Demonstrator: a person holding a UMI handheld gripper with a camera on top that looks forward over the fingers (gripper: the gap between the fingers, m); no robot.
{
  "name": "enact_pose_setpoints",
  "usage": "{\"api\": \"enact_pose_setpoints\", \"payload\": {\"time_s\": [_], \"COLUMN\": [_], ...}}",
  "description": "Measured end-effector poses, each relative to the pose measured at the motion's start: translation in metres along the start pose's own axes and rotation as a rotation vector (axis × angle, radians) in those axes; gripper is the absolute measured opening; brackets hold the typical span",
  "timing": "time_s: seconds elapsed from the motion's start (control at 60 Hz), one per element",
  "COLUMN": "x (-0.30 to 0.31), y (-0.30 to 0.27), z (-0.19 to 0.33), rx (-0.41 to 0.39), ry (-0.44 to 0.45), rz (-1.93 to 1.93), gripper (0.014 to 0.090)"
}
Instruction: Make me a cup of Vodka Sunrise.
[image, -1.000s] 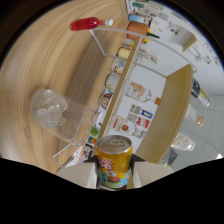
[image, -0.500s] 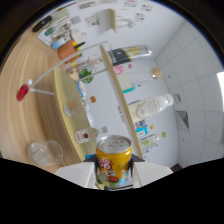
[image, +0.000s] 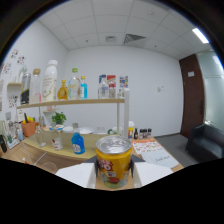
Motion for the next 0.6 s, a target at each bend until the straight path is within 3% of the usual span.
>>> {"api": "enact_pose_setpoints", "payload": {"time_s": [0.333,0.6], "x": [0.037,0.034], "y": [0.145,0.178], "z": [0.038,0.038], "rx": [-0.272,-0.33], "ry": [-0.013,-0.023], "rz": [0.087,0.084], "gripper": [0.0509,0.0519]}}
